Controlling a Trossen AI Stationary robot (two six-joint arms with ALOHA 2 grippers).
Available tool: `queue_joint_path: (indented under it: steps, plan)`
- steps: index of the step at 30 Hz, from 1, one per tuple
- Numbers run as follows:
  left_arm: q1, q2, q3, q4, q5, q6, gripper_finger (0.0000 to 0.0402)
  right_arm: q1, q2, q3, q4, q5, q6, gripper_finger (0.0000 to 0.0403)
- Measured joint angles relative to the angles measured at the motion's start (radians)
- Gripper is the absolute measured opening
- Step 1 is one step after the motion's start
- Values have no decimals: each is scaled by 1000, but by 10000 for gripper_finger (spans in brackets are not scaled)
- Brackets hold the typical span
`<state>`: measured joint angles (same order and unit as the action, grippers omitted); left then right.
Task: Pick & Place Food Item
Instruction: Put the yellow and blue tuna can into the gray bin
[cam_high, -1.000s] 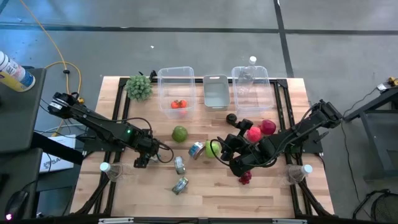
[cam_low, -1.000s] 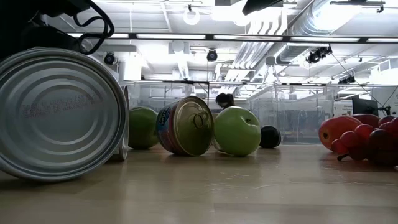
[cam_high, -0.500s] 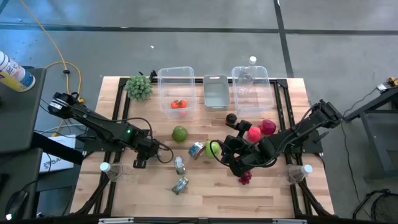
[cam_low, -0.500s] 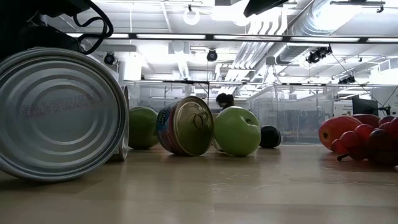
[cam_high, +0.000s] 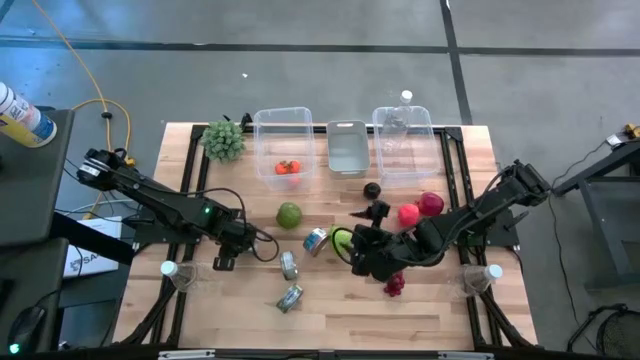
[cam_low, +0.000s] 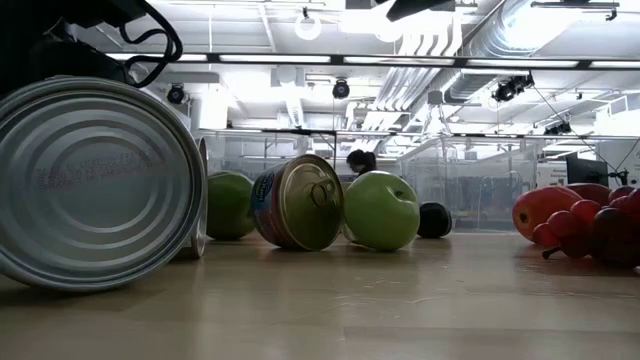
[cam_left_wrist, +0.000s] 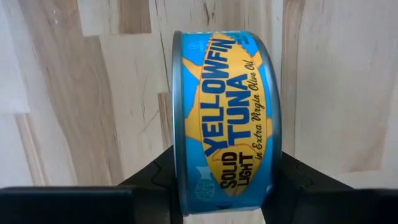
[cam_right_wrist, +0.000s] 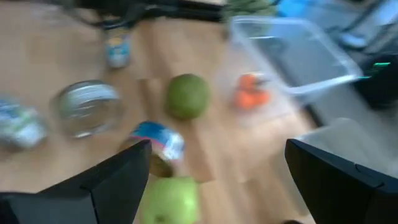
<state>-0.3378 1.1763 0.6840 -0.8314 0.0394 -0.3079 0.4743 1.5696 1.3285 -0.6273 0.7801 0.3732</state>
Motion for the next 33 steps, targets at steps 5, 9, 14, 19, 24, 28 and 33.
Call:
queue_joint_path:
  steps: [5, 9, 14, 19, 24, 28, 33]
  plan:
    - [17, -3, 67, -84, 15, 3, 138, -35, 8, 0, 100, -218, -21, 357]
    - [15, -3, 118, -115, -49, 26, 139, -52, 35, 0, 201, -311, -71, 357]
    - [11, -3, 230, -233, -82, 30, 139, -59, 42, 0, 279, -309, -185, 357]
    - [10, -3, 375, -269, -98, 117, 140, -68, 42, 0, 354, -308, -279, 357]
    - [16, -3, 463, -229, -96, 286, 140, -72, 42, 0, 409, -296, -365, 357]
    - [41, -3, 483, -119, -92, 400, 141, -72, 42, 0, 476, -329, -424, 357]
    - [70, -3, 480, 10, -70, 493, 141, -63, 32, 0, 505, -270, -459, 357]
